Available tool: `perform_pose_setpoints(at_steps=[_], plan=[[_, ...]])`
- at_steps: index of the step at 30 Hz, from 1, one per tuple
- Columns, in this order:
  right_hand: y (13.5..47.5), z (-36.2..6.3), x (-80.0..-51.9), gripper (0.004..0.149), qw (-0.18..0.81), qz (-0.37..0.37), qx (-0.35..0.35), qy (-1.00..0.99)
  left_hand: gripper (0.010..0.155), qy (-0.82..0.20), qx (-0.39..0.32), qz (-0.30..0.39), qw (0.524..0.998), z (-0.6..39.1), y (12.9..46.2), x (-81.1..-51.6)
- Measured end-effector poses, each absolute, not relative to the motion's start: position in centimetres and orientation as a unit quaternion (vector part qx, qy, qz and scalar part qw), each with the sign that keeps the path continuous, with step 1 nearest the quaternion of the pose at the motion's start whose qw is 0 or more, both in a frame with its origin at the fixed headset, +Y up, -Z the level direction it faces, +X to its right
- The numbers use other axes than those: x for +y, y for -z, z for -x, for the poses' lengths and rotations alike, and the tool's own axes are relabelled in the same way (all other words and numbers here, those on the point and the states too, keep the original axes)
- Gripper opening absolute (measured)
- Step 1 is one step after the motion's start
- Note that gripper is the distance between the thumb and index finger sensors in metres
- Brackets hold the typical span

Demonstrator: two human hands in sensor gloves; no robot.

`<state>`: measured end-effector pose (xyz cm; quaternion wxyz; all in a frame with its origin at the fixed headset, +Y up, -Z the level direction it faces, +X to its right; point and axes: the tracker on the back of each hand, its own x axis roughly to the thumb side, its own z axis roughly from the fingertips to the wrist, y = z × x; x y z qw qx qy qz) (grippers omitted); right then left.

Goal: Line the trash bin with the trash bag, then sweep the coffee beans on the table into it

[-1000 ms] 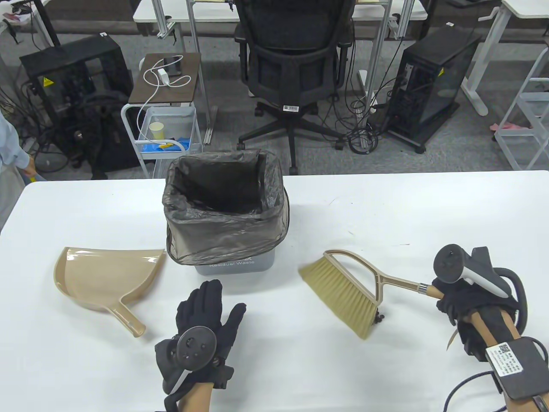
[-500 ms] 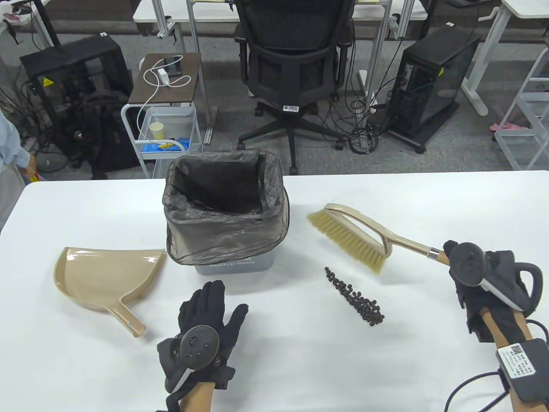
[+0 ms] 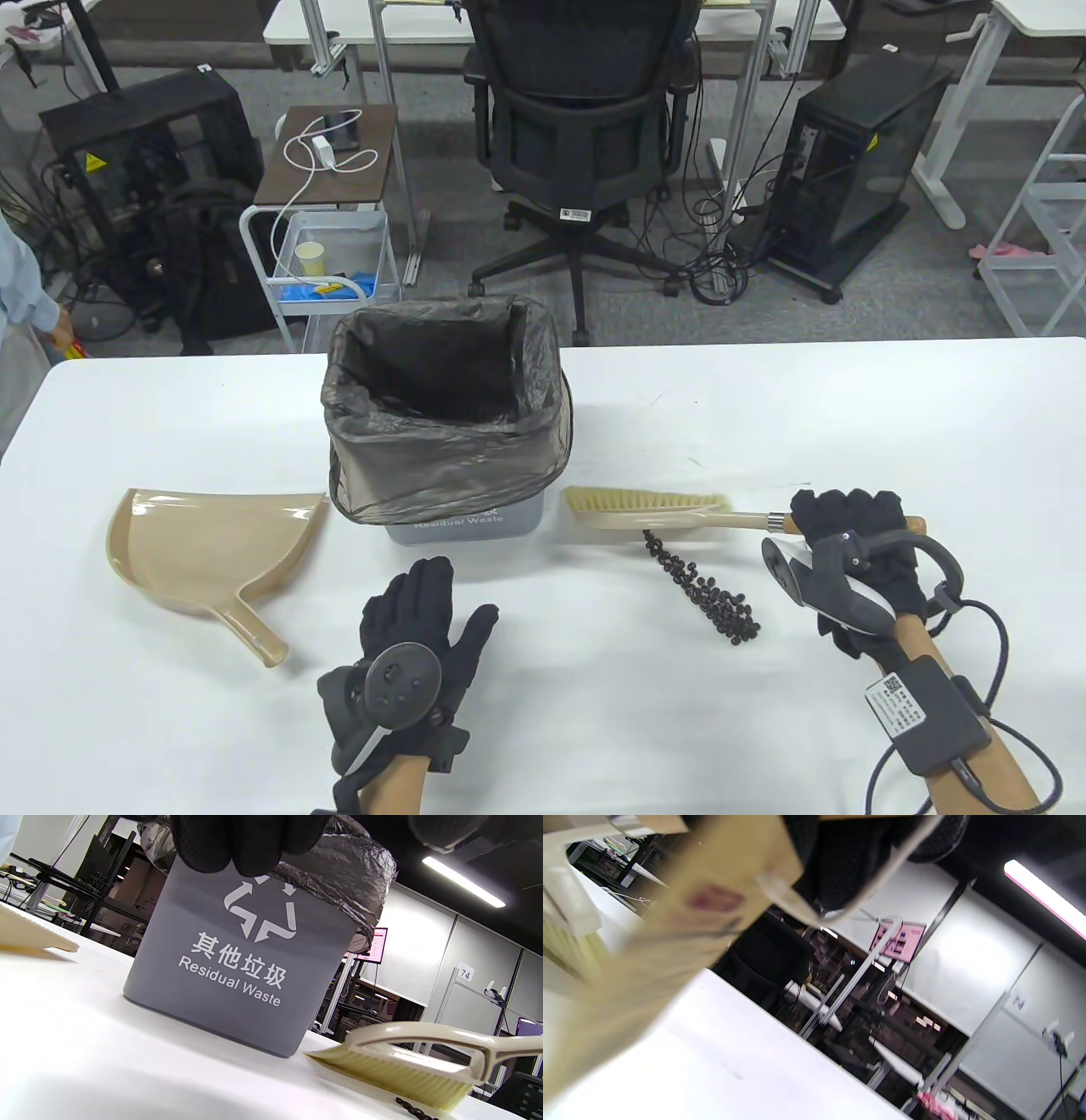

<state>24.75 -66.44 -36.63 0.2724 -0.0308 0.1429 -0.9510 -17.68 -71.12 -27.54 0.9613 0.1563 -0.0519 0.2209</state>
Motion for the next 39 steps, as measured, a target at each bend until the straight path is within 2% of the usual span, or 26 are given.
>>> perform_pose_setpoints(at_steps=[3, 11, 16, 19, 21, 24, 25, 28, 31, 33, 34, 36, 39], plan=[[36.0, -26.0, -65.4, 0.05, 0.263, 0.015, 0.13, 0.956, 0.076, -0.22, -0.054, -0.156, 0.961, 17.6, 27.6, -71.1], [34.1, -28.6, -63.2, 0.043, 0.241, -0.032, 0.026, 0.97, 0.076, -0.217, -0.059, -0.153, 0.962, 17.4, 27.6, -71.1], [33.0, -29.6, -61.6, 0.039, 0.218, -0.03, 0.006, 0.976, 0.076, -0.216, -0.057, -0.151, 0.963, 17.4, 27.6, -71.2], [32.5, -30.1, -60.4, 0.038, 0.199, -0.031, 0.056, 0.978, 0.076, -0.216, -0.056, -0.15, 0.963, 17.4, 27.6, -71.2], [32.1, -30.6, -59.3, 0.037, 0.194, -0.03, 0.122, 0.973, 0.076, -0.216, -0.056, -0.15, 0.963, 17.4, 27.6, -71.2], [31.9, -31.1, -58.0, 0.035, 0.166, -0.021, 0.151, 0.974, 0.075, -0.215, -0.056, -0.149, 0.964, 17.4, 27.7, -71.3], [32.0, -31.2, -57.7, 0.036, 0.147, -0.017, 0.141, 0.979, 0.075, -0.216, -0.055, -0.148, 0.964, 17.4, 27.7, -71.2], [32.7, -30.9, -57.9, 0.037, 0.091, 0.014, 0.035, 0.995, 0.075, -0.217, -0.054, -0.147, 0.964, 17.5, 27.7, -71.2], [33.4, -29.8, -59.3, 0.036, 0.087, 0.051, -0.068, 0.993, 0.075, -0.217, -0.053, -0.146, 0.964, 17.5, 27.7, -71.3], [33.8, -28.9, -60.4, 0.036, 0.111, 0.061, -0.107, 0.986, 0.075, -0.218, -0.052, -0.145, 0.964, 17.5, 27.8, -71.3], [34.1, -28.6, -60.9, 0.035, 0.131, 0.06, -0.111, 0.983, 0.075, -0.218, -0.052, -0.145, 0.964, 17.6, 27.8, -71.3], [34.7, -28.5, -61.3, 0.034, 0.175, 0.042, -0.075, 0.981, 0.075, -0.217, -0.052, -0.144, 0.964, 17.6, 27.7, -71.3], [35.7, -29.0, -61.4, 0.034, 0.16, 0.03, -0.074, 0.984, 0.075, -0.218, -0.052, -0.146, 0.964, 17.6, 27.8, -71.3]])
